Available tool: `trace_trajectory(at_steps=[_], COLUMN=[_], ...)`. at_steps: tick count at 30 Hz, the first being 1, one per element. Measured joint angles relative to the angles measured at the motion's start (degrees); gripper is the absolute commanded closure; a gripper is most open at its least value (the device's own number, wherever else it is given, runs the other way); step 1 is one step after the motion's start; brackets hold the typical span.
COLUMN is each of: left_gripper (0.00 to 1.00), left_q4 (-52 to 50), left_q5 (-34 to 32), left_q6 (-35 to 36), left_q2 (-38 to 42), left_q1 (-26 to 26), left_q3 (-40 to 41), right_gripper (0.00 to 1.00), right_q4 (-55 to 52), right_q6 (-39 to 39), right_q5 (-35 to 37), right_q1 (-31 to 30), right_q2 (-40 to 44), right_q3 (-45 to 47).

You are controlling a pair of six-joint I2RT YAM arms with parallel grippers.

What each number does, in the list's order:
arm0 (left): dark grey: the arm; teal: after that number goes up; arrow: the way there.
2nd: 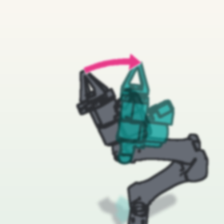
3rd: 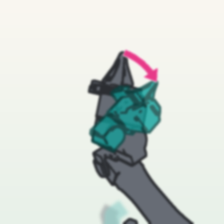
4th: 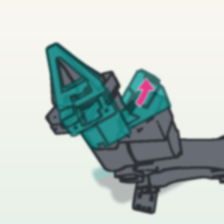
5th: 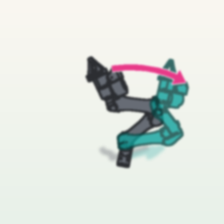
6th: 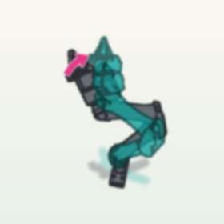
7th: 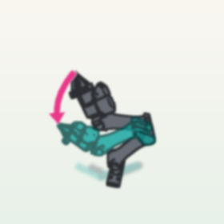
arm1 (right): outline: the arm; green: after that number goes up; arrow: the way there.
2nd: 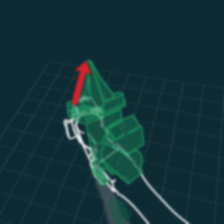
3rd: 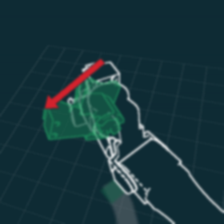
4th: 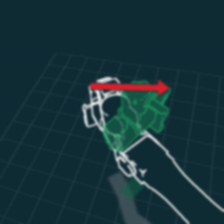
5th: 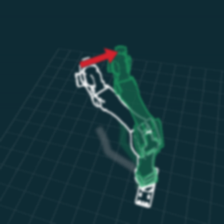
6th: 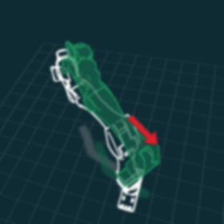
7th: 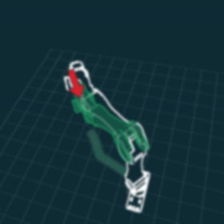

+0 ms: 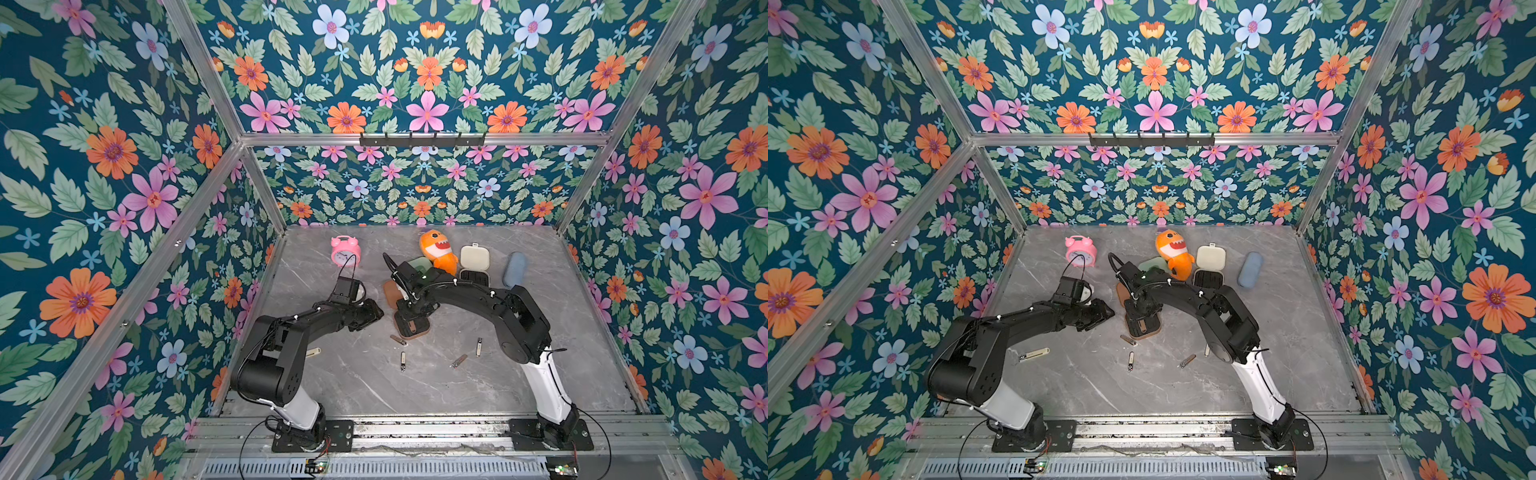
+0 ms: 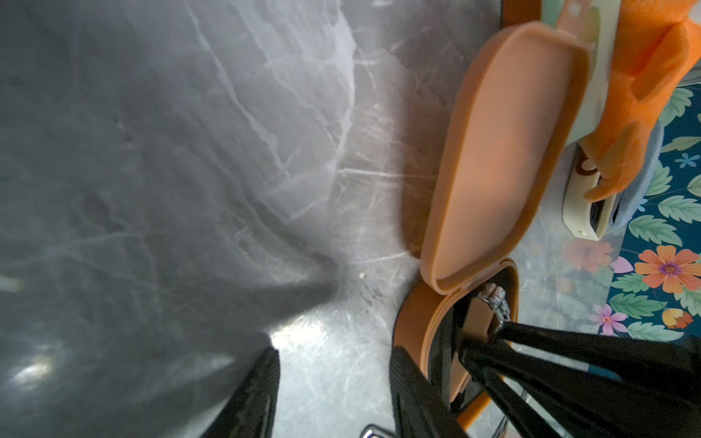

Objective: Organize nail clipper sets
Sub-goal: Move the storage box to the center of the board.

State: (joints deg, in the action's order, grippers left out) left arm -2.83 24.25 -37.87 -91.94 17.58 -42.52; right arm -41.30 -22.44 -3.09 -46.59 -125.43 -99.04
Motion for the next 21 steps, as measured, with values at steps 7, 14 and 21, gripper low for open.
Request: trace_trajectory(at_steps=[7,14,21], left_gripper=[0.49,0.5,0.54], left_q4=[-1.66,-2.8,-2.27], left_q5=[-0.13,1.27,3.3], left_q6=[-0.63,-0.83,-2.69], left_q2=[0.24,-0.63,-5.84], left_q1=[0.0,2.32,6.01], left_q3=[-1.25,-7.67,-15.54], right_gripper=[0.92,0.92,0.92], right_q4=[2.78,5.01,5.2], right_q6=[-0.15,0.15,0.72], right_q5=[-0.98,-1.42,-1.86], right_q1=[-0.57,-0.59,-0.59], right_q2=[4.0,7.15,8.87], right_q3=[7.02,12.41,14.71])
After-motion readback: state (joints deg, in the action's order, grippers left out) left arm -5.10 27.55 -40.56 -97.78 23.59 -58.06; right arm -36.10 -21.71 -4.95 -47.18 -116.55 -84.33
